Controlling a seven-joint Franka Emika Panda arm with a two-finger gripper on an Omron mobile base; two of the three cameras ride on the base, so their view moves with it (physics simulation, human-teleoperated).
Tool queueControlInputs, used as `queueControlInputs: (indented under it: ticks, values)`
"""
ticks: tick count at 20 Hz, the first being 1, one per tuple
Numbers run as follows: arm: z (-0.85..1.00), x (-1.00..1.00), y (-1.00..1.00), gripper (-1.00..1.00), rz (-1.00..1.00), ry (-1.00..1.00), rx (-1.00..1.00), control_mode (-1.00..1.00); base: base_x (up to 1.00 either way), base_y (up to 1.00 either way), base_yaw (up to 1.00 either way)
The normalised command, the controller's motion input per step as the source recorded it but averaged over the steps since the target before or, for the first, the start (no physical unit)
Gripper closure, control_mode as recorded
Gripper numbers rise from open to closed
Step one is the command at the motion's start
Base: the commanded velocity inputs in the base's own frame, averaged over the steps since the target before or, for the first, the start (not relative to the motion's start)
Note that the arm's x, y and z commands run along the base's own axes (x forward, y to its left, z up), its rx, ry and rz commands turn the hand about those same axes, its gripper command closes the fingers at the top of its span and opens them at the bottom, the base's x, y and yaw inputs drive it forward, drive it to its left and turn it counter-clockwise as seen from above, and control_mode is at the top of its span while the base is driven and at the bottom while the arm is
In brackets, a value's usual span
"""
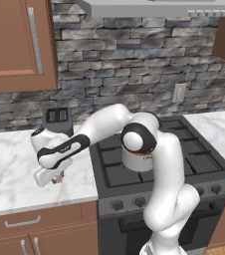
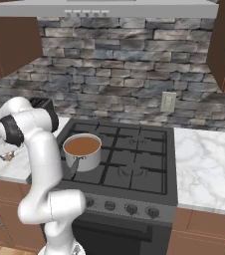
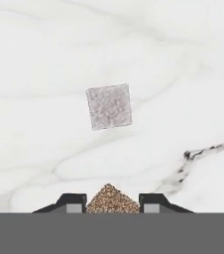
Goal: Pick up the sugar cube(s) and place them in the saucepan with hot chocolate.
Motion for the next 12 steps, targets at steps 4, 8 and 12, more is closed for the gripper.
queueControlInputs:
  ticks: [4, 8, 12]
  values:
    - [0.0, -0.39, 0.0, 1.0, -0.03, 0.0, 0.0, -1.0, 0.0, 0.0, 0.0]
    - [0.06, -0.56, -0.24, 1.0, -0.11, -0.05, 0.0, -1.0, 0.0, 0.0, 0.0]
    - [0.43, -0.69, -0.75, 1.0, -0.22, -0.18, 0.02, -1.0, 0.0, 0.0, 0.0]
